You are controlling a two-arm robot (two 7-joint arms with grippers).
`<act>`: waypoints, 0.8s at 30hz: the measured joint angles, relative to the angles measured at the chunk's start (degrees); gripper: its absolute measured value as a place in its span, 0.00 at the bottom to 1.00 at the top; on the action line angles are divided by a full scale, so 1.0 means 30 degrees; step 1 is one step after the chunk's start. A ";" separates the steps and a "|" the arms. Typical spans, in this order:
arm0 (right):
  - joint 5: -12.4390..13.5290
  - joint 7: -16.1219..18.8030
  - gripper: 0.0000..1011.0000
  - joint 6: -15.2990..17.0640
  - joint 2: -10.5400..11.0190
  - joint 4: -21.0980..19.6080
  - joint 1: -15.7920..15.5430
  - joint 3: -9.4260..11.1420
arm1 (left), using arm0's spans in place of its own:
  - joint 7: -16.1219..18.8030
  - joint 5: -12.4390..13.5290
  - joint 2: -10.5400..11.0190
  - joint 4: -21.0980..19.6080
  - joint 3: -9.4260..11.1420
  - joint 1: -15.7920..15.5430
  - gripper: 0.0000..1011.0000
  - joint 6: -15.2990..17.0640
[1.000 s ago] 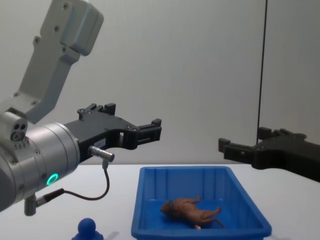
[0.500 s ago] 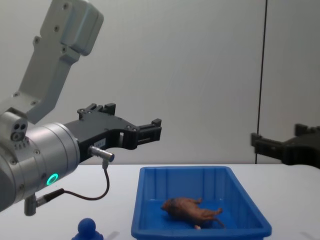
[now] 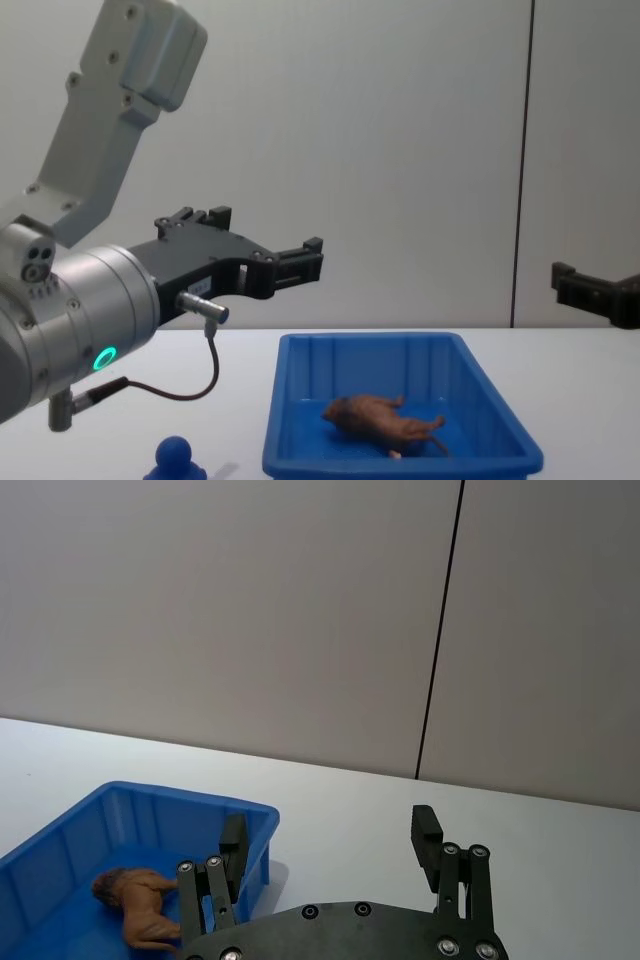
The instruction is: Pick up the two dolls from the table and place them into the box.
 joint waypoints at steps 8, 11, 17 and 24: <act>0.0054 -0.0325 0.99 -0.0041 0.0072 -0.0127 -0.0156 0.0067 | -0.0012 0.0004 -0.0010 -0.0001 -0.0008 0.0006 0.99 -0.0001; 0.0067 -0.0414 0.99 -0.0052 0.0096 -0.0165 -0.0197 0.0081 | -0.0020 0.0010 -0.0015 -0.0003 -0.0018 0.0010 0.99 -0.0001; 0.0086 -0.0564 0.99 -0.0063 0.0131 -0.0222 -0.0274 0.0117 | -0.0034 0.0021 -0.0025 -0.0007 -0.0030 0.0020 0.99 0.0000; 0.0102 -0.0653 0.99 -0.0080 0.0147 -0.0257 -0.0312 0.0133 | -0.0051 0.0038 -0.0032 -0.0018 -0.0065 0.0044 0.99 0.0027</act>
